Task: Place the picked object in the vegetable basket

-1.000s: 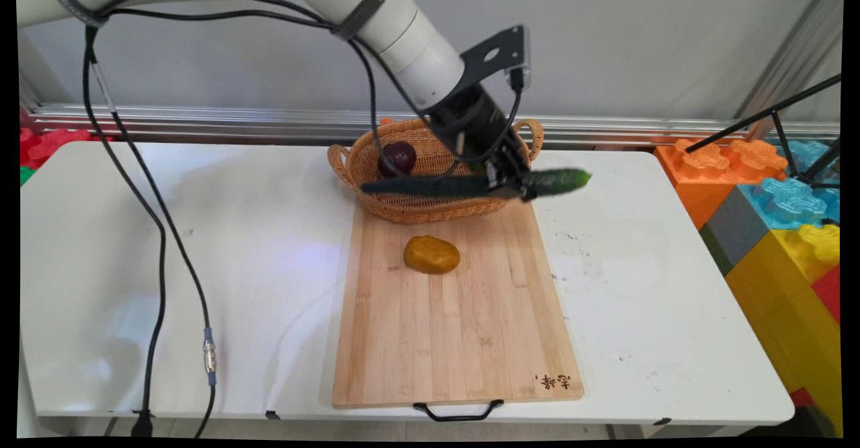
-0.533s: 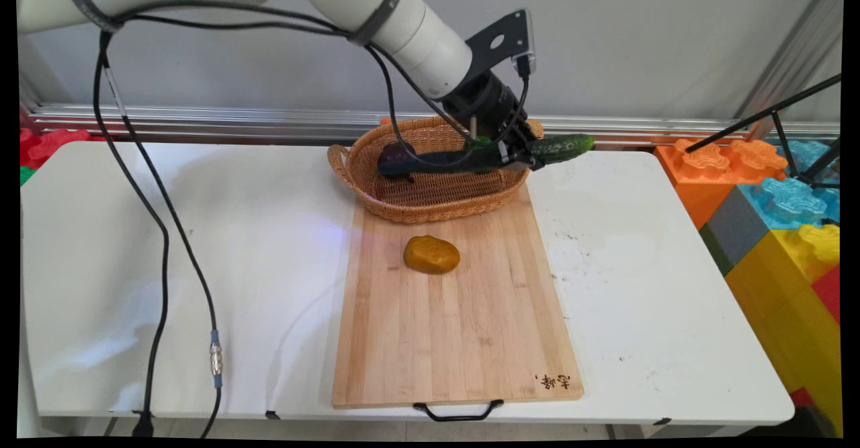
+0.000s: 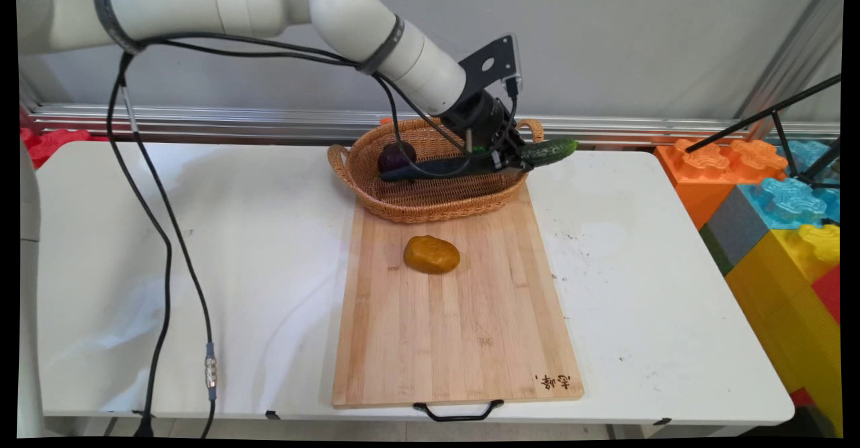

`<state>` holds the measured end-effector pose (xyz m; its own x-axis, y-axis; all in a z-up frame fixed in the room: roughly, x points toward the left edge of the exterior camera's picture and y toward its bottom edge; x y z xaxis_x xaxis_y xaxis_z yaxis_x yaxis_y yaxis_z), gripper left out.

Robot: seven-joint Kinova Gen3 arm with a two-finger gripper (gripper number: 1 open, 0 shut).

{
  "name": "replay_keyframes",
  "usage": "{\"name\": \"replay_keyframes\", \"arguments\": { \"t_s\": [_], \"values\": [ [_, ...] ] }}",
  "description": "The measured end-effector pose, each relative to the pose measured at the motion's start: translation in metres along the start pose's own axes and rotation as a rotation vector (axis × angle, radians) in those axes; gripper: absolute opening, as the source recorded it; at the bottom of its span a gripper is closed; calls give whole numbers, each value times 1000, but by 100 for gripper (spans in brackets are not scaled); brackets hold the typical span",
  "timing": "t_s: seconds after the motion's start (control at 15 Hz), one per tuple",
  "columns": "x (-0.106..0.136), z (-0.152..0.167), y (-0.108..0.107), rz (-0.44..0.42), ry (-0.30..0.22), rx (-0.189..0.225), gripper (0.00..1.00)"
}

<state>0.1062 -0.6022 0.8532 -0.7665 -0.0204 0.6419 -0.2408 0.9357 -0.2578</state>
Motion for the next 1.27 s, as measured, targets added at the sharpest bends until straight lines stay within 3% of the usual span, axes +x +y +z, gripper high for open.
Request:
{"name": "replay_keyframes", "arguments": {
  "t_s": [0.93,1.0,1.27],
  "values": [
    [-48,35,-18,-12,-47,8,0],
    [-50,36,-18,-17,-48,9,100],
    [-49,38,-10,-53,-45,-3,100]
  ]
}}
